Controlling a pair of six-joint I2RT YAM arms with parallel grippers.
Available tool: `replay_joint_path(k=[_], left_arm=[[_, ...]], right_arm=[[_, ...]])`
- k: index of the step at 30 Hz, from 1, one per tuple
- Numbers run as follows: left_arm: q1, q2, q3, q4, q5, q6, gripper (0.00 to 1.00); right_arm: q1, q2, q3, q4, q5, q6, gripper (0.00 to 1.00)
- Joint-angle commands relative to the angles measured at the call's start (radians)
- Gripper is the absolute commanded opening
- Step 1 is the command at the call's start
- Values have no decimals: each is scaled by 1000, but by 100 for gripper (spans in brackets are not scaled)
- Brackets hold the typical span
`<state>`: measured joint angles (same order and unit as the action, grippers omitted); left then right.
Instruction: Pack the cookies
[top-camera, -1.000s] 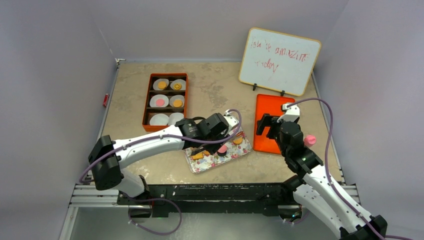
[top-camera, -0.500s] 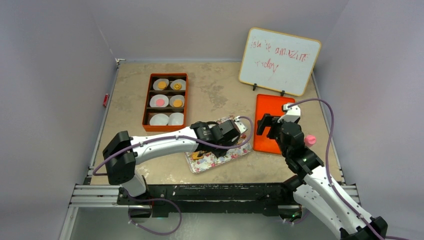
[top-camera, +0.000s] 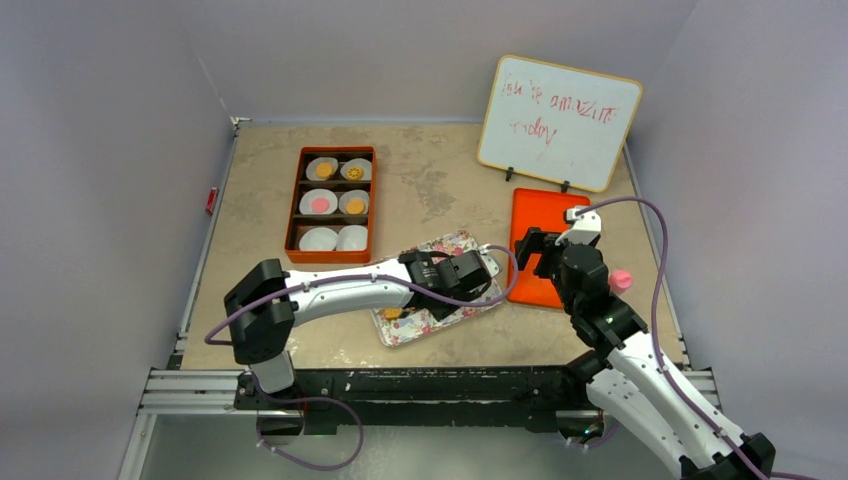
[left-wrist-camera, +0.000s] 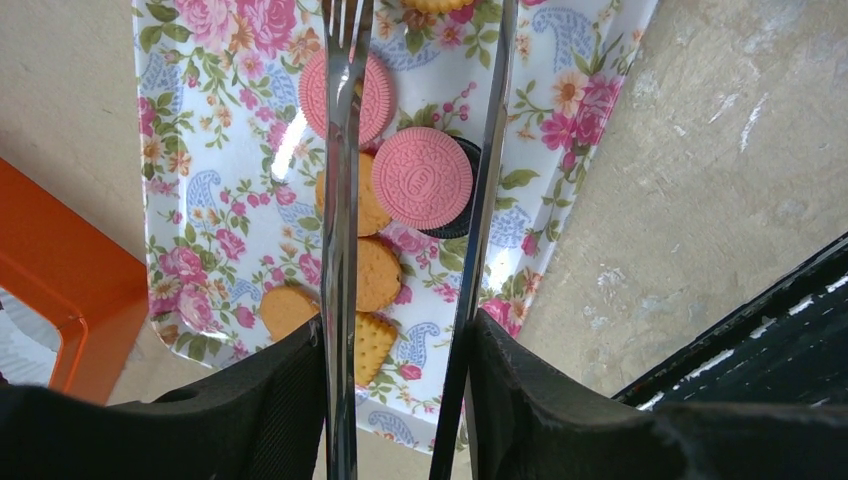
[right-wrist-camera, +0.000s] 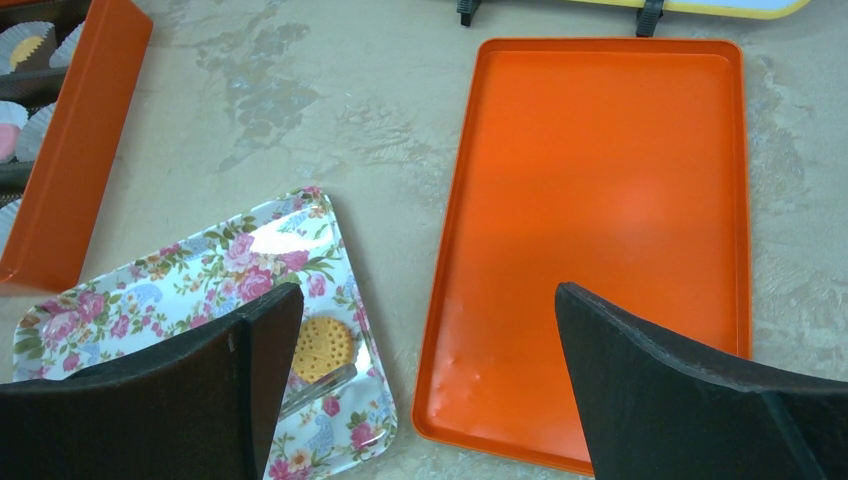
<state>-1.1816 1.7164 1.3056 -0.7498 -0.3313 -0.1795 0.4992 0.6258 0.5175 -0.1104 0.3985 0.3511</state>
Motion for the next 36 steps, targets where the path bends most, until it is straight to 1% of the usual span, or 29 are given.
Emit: replay_joint_path(k=[1, 8, 16, 25, 30, 36], left_arm=[[-6, 15, 44, 22, -16, 15, 45], [-6, 25, 61, 3, -45, 3, 40], [-6, -63, 63, -26, -115, -38, 35], [2, -140, 66, -92, -210, -119, 30], [39, -184, 57, -124, -235, -171, 29], [118, -261, 25, -179, -249, -255, 27]], right_arm=[[1, -6, 18, 21, 8, 6, 99], [1, -12, 21, 15, 13, 2, 99], [1, -9, 18, 18, 11, 7, 99], [1, -12, 18, 19, 9, 6, 99], [1, -11, 19, 22, 6, 5, 99], [1, -7, 18, 29, 8, -4, 99]])
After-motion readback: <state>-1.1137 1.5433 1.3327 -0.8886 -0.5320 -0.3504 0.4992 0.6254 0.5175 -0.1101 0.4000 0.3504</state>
